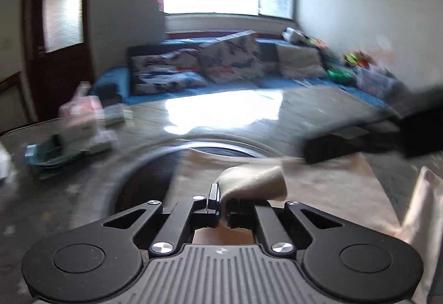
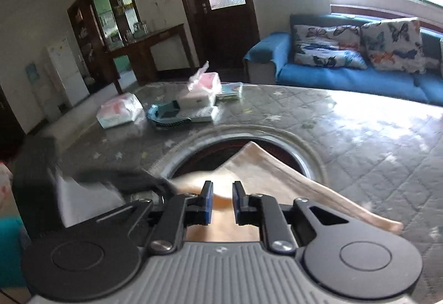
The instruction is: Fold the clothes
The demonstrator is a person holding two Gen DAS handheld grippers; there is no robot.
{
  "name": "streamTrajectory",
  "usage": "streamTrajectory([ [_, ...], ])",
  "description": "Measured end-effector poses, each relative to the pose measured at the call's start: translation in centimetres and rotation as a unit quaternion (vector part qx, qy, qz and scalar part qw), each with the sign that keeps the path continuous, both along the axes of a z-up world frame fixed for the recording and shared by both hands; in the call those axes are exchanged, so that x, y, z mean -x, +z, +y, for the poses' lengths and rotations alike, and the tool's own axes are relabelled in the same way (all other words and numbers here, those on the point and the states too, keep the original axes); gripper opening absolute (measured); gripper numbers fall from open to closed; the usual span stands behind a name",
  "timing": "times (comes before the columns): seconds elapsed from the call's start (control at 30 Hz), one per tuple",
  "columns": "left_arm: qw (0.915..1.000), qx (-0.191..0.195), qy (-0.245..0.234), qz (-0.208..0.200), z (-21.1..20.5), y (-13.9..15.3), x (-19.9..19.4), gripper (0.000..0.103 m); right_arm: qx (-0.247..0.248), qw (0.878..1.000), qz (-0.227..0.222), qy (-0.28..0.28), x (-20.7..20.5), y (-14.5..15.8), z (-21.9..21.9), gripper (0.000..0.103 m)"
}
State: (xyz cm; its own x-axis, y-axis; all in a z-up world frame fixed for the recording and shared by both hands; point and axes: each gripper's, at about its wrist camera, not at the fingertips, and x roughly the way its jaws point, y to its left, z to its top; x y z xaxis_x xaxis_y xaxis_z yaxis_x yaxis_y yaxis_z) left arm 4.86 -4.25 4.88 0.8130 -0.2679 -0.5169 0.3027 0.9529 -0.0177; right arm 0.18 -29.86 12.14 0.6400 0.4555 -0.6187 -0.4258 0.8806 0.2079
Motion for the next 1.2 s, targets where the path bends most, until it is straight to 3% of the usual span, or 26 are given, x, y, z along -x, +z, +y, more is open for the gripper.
streamTrajectory([
  [0.17, 0.9962, 0.036, 0.079, -0.006, 6.8, 1.8, 0.4, 0.004, 0.060, 0.998, 0.014, 0.017, 1.9, -1.6, 0.7, 0.023],
  [0.3, 0.9901, 0.040, 0.134, -0.008, 12.0, 2.5, 1.5, 0.004, 0.084, 0.994, 0.023, 0.060, 4.6, -2.7, 2.1, 0.033],
  [0.4, 0.9845, 0.037, 0.172, 0.003, 15.4, 2.3, 2.1, 0.004, 0.093, 0.990, 0.016, 0.104, 7.1, -3.1, 4.1, 0.035],
  [0.5, 0.9793, 0.043, 0.197, 0.019, 18.1, 1.9, 2.8, 0.004, 0.095, 0.985, 0.007, 0.147, 9.0, -3.1, 6.0, 0.048],
  [0.63, 0.9754, 0.046, 0.212, 0.041, 20.0, 0.9, 3.5, 0.004, 0.141, 0.969, -0.029, 0.199, 12.0, -4.4, 9.9, 0.049],
  [0.73, 0.9749, 0.039, 0.212, 0.053, 20.2, 0.0, 4.0, 0.005, 0.162, 0.967, -0.039, 0.194, 12.2, -6.0, 11.6, 0.045],
  [0.8, 0.9748, 0.035, 0.213, 0.058, 20.1, -0.4, 4.1, 0.005, 0.152, 0.971, -0.023, 0.185, 11.8, -6.9, 12.2, 0.033],
  [0.83, 0.9745, 0.035, 0.214, 0.059, 20.1, -0.5, 4.1, 0.005, 0.146, 0.973, -0.015, 0.179, 11.5, -7.2, 12.2, 0.018],
  [0.9, 0.9733, 0.037, 0.219, 0.057, 20.3, -0.5, 4.0, 0.005, 0.138, 0.975, -0.017, 0.172, 11.7, -7.3, 11.9, 0.009],
  [1.07, 0.9710, 0.042, 0.230, 0.050, 21.1, -0.2, 4.6, 0.005, 0.128, 0.962, -0.034, 0.238, 14.9, -6.2, 11.4, 0.008],
  [1.2, 0.9667, 0.032, 0.245, 0.069, 21.7, -1.1, 5.2, 0.005, 0.120, 0.955, 0.003, 0.272, 16.6, -8.1, 11.9, 0.014],
])
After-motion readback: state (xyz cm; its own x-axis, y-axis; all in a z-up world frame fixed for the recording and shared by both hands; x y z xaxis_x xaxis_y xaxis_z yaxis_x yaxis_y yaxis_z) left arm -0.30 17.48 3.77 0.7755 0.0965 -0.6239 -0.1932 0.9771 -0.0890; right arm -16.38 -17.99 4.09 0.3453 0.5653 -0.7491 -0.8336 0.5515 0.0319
